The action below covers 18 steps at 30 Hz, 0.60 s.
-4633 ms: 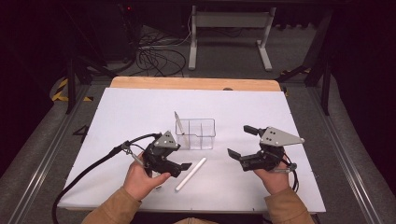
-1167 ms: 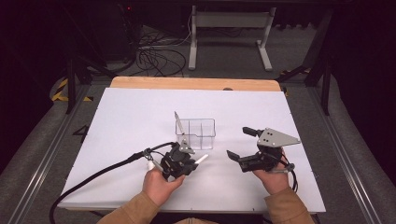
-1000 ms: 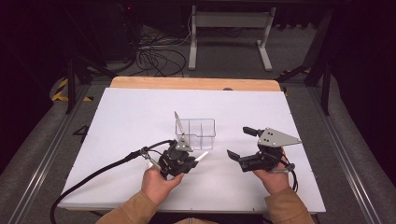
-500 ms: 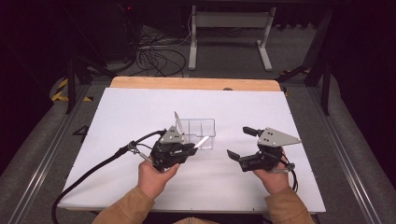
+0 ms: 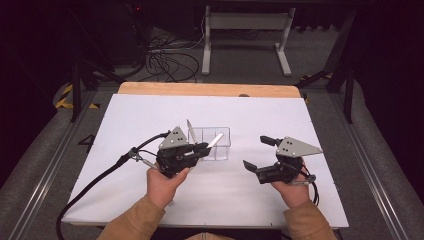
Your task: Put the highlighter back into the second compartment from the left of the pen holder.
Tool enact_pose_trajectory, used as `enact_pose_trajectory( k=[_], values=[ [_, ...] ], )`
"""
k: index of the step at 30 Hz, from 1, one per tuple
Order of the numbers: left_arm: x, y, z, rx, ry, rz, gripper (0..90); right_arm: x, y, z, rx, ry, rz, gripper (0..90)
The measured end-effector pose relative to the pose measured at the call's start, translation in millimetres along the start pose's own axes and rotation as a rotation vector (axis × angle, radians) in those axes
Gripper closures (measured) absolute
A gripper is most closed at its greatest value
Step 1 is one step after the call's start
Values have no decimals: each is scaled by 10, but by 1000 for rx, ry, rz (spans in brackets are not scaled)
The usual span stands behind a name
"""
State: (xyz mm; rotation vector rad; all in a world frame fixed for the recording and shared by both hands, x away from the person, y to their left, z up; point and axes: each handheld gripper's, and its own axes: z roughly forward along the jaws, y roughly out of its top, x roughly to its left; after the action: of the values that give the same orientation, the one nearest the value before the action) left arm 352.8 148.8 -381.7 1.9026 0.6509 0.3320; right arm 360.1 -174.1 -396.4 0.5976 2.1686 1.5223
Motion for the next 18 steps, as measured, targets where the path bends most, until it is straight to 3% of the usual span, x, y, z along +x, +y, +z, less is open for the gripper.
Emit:
enact_pose_trajectory(
  k=[9,18],
  values=[
    [95,84,-69,-81,-4,-52,780,6,-1,10,5,1,-5,52],
    [132,125,-90,-132,0,-69,779,7,-6,13,6,4,-1,52]
  ],
)
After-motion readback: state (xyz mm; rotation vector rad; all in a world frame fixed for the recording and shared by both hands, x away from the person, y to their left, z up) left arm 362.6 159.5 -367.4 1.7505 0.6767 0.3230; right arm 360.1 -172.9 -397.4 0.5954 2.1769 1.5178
